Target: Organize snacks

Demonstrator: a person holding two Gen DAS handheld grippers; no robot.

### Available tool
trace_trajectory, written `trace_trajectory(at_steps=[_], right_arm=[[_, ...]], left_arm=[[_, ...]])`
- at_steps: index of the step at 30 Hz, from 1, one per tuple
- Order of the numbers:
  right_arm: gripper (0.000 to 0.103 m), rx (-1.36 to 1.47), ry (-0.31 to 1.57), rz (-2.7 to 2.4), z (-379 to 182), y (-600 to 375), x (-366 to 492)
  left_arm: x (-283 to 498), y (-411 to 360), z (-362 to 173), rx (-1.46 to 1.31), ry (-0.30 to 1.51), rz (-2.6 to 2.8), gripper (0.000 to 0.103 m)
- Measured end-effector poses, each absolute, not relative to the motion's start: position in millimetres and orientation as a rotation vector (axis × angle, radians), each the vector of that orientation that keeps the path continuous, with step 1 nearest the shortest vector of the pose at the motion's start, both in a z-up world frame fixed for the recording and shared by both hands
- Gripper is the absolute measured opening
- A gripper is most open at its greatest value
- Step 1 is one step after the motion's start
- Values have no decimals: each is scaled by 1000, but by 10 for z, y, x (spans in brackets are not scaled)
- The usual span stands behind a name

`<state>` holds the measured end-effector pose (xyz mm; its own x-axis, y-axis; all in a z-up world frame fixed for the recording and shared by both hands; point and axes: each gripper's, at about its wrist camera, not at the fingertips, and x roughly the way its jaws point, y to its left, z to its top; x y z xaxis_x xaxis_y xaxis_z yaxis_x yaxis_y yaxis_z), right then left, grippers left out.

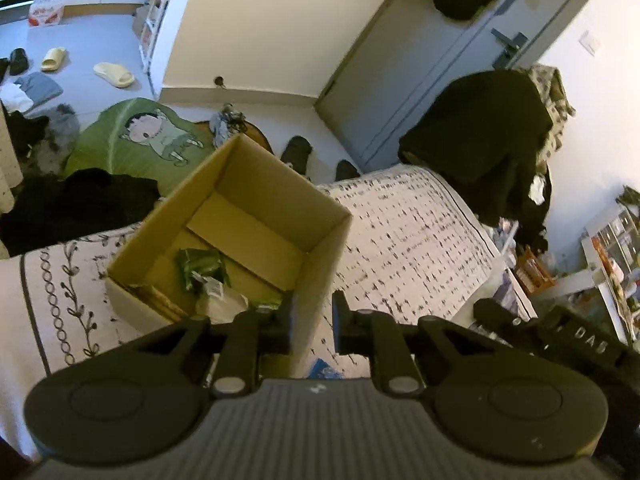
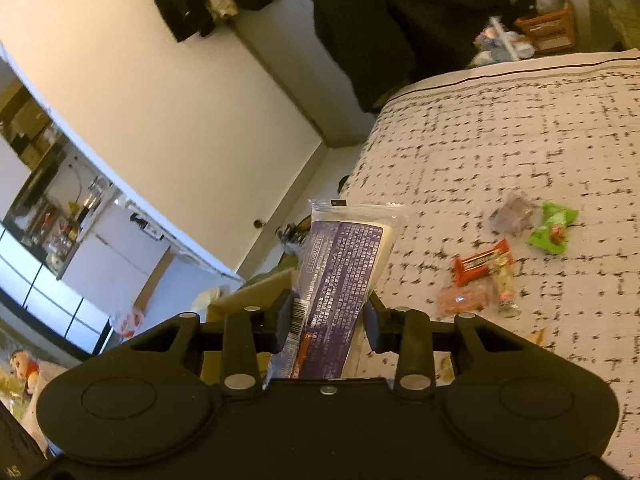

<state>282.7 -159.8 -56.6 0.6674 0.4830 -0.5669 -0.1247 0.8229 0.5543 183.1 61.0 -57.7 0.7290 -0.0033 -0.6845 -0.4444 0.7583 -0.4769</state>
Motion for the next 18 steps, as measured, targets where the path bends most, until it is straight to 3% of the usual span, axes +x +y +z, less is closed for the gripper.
trace_trajectory(at_steps=[6, 14, 18], right_arm=[[36, 518, 793, 310, -628, -1716, 2877], [36, 547, 764, 283, -541, -1903, 2867], [36, 532, 750, 255, -495, -1986, 2858]], left_arm=[[1872, 498, -666, -683, 760, 233, 23], [1949, 243, -763, -709, 776, 200, 53], [1985, 122, -833, -715, 790, 193, 54]])
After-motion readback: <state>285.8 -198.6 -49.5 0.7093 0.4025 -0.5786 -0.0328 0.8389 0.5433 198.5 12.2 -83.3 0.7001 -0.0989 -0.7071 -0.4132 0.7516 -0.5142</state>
